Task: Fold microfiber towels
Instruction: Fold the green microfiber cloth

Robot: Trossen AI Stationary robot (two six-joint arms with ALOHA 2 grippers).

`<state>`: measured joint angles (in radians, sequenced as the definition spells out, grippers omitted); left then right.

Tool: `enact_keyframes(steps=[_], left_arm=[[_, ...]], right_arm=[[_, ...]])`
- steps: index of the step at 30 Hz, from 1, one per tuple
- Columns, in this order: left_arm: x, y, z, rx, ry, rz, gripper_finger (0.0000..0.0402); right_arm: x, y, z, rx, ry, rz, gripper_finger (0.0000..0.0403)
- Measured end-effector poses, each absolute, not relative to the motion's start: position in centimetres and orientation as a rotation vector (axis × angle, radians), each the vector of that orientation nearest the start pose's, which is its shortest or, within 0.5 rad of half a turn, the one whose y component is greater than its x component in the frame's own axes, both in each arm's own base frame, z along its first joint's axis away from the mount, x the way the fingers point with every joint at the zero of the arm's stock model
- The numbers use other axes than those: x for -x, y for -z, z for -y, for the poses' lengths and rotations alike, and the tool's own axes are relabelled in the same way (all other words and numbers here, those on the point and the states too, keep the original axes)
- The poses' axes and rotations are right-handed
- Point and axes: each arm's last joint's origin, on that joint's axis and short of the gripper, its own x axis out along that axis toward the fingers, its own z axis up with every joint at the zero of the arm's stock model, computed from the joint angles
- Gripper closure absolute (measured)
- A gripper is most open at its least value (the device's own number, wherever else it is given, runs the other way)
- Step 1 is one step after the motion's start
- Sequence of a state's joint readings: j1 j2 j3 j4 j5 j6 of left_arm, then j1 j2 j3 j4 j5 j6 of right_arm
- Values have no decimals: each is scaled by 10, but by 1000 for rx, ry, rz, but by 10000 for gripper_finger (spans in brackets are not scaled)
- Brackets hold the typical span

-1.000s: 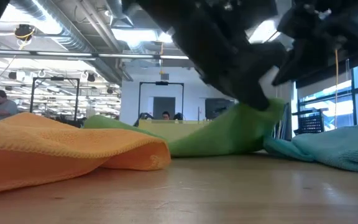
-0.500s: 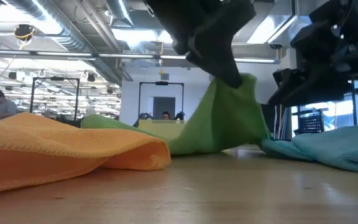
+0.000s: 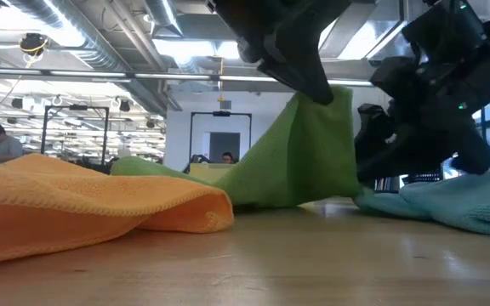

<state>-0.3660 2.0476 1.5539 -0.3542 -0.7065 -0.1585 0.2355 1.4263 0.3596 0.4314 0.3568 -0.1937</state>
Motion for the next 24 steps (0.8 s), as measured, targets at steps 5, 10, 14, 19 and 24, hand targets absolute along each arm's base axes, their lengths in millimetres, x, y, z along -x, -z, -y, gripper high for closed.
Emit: enact_keyframes(steps=[5, 10, 14, 19, 24], left_arm=[[-422, -208, 142, -285, -378, -698, 401], [-423, -207, 138, -295, -390, -705, 401], [-423, -206, 134, -280, -402, -716, 401], [-424, -206, 131, -276, -410, -718, 401], [-424, -206, 130, -268, -414, -718, 401]], right_arm=[[-240, -120, -49, 335, 31, -638, 136], [-238, -113, -58, 327, -15, -693, 136], [-235, -121, -61, 248, 18, -733, 144], [-228, -131, -63, 256, 12, -792, 164], [-226, -135, -68, 186, -53, -782, 171]])
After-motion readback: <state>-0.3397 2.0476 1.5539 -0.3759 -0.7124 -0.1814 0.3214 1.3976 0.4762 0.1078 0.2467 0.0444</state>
